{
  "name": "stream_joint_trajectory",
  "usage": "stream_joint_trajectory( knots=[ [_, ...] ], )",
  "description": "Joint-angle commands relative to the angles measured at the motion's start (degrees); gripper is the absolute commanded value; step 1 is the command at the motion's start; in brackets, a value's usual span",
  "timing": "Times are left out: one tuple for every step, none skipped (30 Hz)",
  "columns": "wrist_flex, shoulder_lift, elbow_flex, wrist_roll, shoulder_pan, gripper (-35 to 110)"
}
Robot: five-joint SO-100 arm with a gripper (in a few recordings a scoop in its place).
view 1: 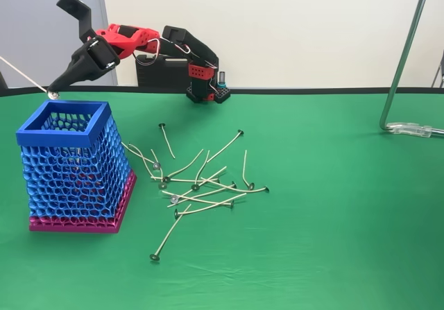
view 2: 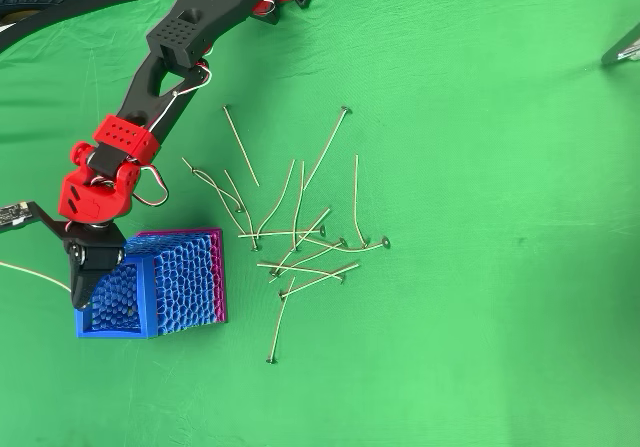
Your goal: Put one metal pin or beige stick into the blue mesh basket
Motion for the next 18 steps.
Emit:
stream_joint_trajectory(
  knots=[
    [-1.32,1.32,-0.26,0.26,-0.09,2],
    [-1.32,1.32,-0.35,0.35,-0.09,3],
    [-1.32,1.32,-0.35,0.53,-0.09,6],
    [-1.23,1.41,-0.35,0.62,-0.09,11],
    [-1.23,1.41,-0.44,0.53,-0.09,14],
    [-1.14,1.41,-0.53,0.53,-0.18,15],
    [-0.97,1.41,-0.79,0.79,-0.18,17],
    [-0.70,1.41,-1.14,0.88,-0.18,18],
    [-0.44,1.41,-1.41,1.05,-0.18,19],
    [-0.35,1.41,-1.67,1.05,-0.26,19],
    [-0.35,1.41,-1.67,0.97,-0.26,19],
    [-0.26,1.41,-1.67,0.88,-0.35,19],
    [-0.26,1.49,-1.67,0.88,-0.35,19],
    [-0.26,1.58,-1.67,0.97,-0.35,19],
    [-0.26,1.67,-1.67,1.14,-0.44,19],
    [-0.18,1.85,-1.67,1.23,-0.44,18],
    [0.00,2.02,-1.67,1.41,-0.44,18],
    [0.00,2.11,-1.58,1.32,-0.44,18]
  ],
)
